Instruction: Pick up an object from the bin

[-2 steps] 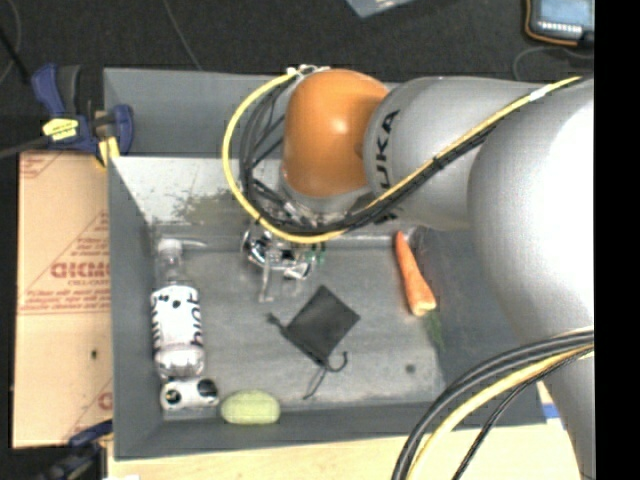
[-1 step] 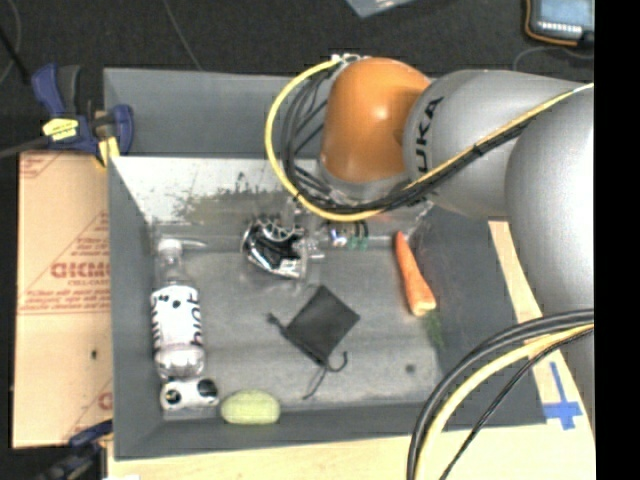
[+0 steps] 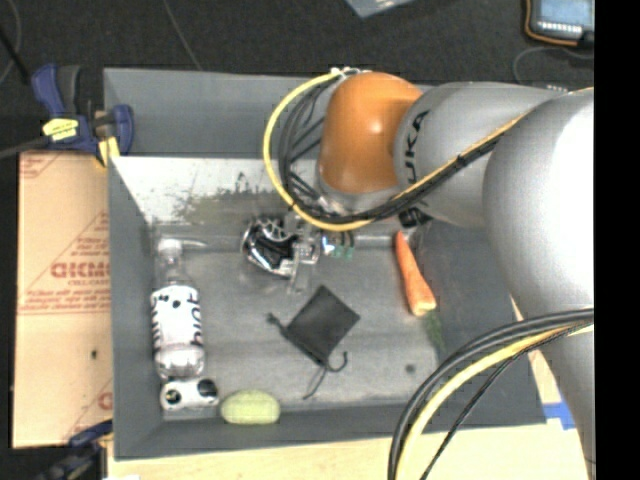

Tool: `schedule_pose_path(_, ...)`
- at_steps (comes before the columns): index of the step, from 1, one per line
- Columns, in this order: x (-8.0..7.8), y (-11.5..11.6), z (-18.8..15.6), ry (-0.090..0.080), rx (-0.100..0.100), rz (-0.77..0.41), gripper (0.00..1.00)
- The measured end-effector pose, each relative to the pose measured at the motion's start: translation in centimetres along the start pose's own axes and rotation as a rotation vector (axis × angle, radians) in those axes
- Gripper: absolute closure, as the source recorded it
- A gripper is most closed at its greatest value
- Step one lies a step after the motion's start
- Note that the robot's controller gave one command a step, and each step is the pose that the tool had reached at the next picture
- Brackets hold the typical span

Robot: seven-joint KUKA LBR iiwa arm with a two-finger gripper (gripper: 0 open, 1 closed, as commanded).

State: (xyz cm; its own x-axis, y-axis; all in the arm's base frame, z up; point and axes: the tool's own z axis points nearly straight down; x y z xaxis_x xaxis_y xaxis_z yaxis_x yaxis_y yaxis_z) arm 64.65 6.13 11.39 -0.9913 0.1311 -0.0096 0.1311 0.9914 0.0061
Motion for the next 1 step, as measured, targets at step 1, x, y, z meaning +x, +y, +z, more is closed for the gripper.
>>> schedule_pose_path(1,-0.22,-2.37,4.3,-0.007,0.0,0.01,0.0)
